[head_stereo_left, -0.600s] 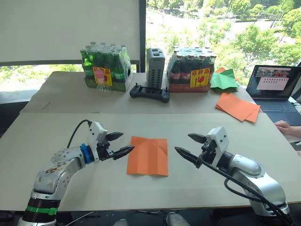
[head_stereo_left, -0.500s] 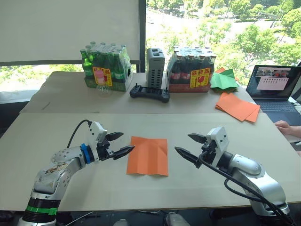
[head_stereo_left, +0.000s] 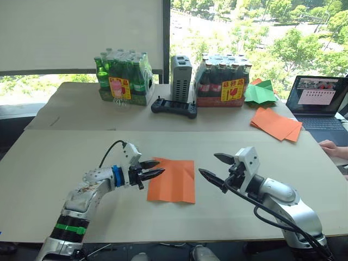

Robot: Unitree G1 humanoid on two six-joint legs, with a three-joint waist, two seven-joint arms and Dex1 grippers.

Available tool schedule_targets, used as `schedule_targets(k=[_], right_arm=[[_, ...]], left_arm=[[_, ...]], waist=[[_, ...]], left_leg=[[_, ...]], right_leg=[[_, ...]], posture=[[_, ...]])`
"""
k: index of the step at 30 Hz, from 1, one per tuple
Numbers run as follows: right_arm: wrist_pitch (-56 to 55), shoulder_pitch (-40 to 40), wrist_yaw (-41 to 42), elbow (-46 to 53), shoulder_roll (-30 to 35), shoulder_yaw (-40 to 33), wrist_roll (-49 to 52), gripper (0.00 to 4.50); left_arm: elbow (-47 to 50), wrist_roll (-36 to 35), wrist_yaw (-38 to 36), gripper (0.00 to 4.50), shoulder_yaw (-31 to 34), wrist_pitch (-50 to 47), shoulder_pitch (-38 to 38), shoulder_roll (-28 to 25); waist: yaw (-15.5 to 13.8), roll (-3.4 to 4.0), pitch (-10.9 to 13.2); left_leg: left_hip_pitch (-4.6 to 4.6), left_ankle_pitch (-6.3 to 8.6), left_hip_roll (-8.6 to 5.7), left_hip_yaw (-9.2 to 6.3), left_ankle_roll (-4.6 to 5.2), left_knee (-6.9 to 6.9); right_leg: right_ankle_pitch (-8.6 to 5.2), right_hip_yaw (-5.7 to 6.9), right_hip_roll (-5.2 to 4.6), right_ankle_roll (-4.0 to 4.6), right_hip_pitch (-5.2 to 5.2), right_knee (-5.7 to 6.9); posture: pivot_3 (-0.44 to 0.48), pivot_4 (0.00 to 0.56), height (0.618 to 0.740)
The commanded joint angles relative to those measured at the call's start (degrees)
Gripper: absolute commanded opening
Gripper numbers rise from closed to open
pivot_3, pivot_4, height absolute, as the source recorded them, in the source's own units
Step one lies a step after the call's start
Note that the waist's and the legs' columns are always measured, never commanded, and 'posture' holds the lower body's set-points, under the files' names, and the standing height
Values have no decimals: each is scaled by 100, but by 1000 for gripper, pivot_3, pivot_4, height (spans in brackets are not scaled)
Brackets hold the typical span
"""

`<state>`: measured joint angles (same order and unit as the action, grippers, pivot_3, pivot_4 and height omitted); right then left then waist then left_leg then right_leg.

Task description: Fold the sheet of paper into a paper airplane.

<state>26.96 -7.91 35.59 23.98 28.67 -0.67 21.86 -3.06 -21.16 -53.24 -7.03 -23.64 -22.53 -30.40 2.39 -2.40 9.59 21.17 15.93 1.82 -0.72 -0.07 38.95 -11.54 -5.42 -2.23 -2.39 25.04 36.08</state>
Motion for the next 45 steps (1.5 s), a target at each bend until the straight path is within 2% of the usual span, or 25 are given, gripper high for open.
schedule_targets(k=[1,2,3,14,17,20,27,32,36,45], right_arm=[[-138,29,-86,245,-4,-53,-52,4500],[-135,50,-99,270,4,-51,-71,4500],[-132,71,-112,299,11,-49,-79,4500],[29,250,-198,478,104,-23,-147,4500],[206,258,-78,275,392,222,-398,3660],[228,317,71,86,632,528,-639,2593],[169,176,207,-258,671,1117,-1070,147],[-32,-88,251,-734,565,1448,-1407,69],[-137,-349,358,-977,418,1695,-1583,69],[-199,-694,367,-1250,-89,1806,-1658,69]], left_arm=[[-327,437,-92,421,-273,284,-167,-6],[-429,555,-156,81,-383,338,-205,-25],[-499,625,-223,34,-459,366,-220,-40],[-858,1504,-630,34,-1090,833,-66,-332],[-841,1531,-652,0,-1079,868,-37,-335],[-802,1528,-650,0,-1065,856,-26,-314],[-795,1558,-658,0,-1067,848,-19,-317],[-843,1584,-642,0,-1078,868,-35,-292],[-880,1596,-648,0,-1080,874,-66,-270],[-914,1652,-657,0,-1082,893,-88,-236]], waist=[[23,0,0],[22,0,0],[22,0,0],[13,29,-21],[20,39,-28],[20,42,-36],[26,50,-43],[29,49,-51],[41,47,-54],[24,45,-74]], left_leg=[[-1,0,0,0,0,-1],[-1,0,0,0,0,-1],[-1,0,1,0,0,-1],[-7,0,1,1,1,-1],[-10,1,1,1,2,-1],[-13,2,1,2,3,-1],[-13,3,0,3,5,-1],[-21,3,1,2,5,-1],[-95,13,2,3,23,-5],[-97,13,5,2,23,-6]], right_leg=[[0,-1,0,0,0,0],[0,-1,1,0,1,1],[0,-1,1,0,1,1],[-1,-2,1,-1,-7,1],[-2,-2,1,-2,-17,0],[-3,-2,1,-3,-25,-1],[-4,-3,2,-3,-28,0],[-4,-3,3,-3,-36,-1],[-37,-3,6,-33,-95,-8],[-30,-3,10,-12,-92,-2]], posture=[[0,150,733],[0,150,733],[0,150,733],[0,150,733],[0,150,733],[0,150,733],[0,150,733],[0,150,733],[0,150,733],[0,150,733]])
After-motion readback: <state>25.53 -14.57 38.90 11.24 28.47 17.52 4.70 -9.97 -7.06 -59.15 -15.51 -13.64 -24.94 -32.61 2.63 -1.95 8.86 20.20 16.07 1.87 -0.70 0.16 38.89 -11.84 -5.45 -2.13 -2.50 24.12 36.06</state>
